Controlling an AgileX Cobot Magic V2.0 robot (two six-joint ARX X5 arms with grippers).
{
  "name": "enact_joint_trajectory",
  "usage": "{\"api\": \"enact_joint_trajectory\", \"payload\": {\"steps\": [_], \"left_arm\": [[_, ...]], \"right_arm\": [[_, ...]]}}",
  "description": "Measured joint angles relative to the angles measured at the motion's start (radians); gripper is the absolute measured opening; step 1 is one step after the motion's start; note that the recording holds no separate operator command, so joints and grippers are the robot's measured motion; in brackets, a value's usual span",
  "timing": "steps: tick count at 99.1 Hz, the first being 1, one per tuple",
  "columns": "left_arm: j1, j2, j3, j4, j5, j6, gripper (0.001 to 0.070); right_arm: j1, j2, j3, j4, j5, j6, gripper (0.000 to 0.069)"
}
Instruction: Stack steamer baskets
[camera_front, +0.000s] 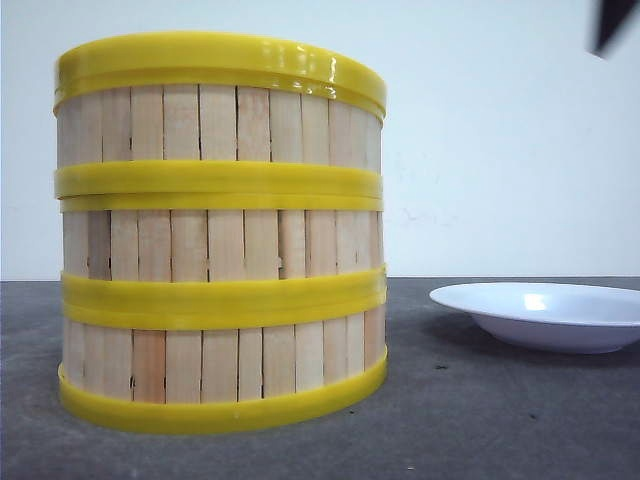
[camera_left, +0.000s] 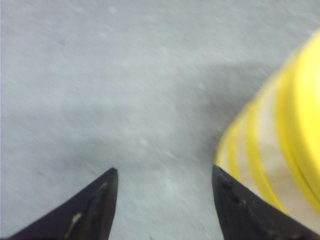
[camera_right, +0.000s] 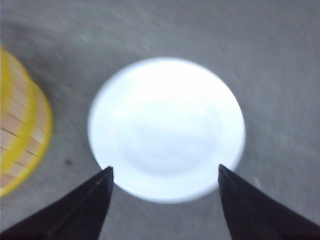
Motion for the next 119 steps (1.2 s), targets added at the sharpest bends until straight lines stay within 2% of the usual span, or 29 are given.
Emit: {"api": "enact_joint_trajectory", "payload": {"steps": [20, 43, 46, 48, 57, 62, 68, 80, 119], "left_arm": [[-0.028, -0.089, -0.054, -0.010, 0.000, -0.024, 0.0356], [-0.028, -0.084, -0.054, -0.008, 0.000, -0.035, 0.0342], [-0.028, -0.084, -0.054, -0.008, 0.000, -0.035, 0.0312], [-0.028, -0.084, -0.054, -0.009, 0.000, -0.035, 0.0268], [-0.028, -0.084, -0.054, -0.012, 0.000, -0.037, 0.0086], [-0.028, -0.084, -0.054, -0.011, 0.000, -0.038, 0.0043], [-0.028, -0.084, -0.054, -0.015, 0.000, -0.040, 0.0023], [-0.028, -0.084, -0.054, -0.018, 0.000, -0.047, 0.0015], [-0.028, -0.084, -0.054, -0.018, 0.000, -0.050, 0.0015]], "right_arm": [[-0.061, -0.151, -0.165, 0.001, -0.056, 0.047, 0.0410], [-0.063, -0.188, -0.185, -0.011, -0.068, 0.053, 0.0404], [-0.063, -0.187, -0.185, -0.014, -0.068, 0.054, 0.0377], [-0.063, -0.186, -0.185, -0.016, -0.068, 0.055, 0.0343], [-0.063, -0.183, -0.185, -0.022, -0.068, 0.056, 0.0117], [-0.063, -0.183, -0.185, -0.021, -0.068, 0.056, 0.0057], [-0.063, -0.184, -0.185, -0.026, -0.068, 0.056, 0.0026], [-0.063, -0.183, -0.185, -0.047, -0.068, 0.056, 0.0009], [-0.063, -0.184, -0.185, 0.025, -0.068, 0.056, 0.0007]]}}
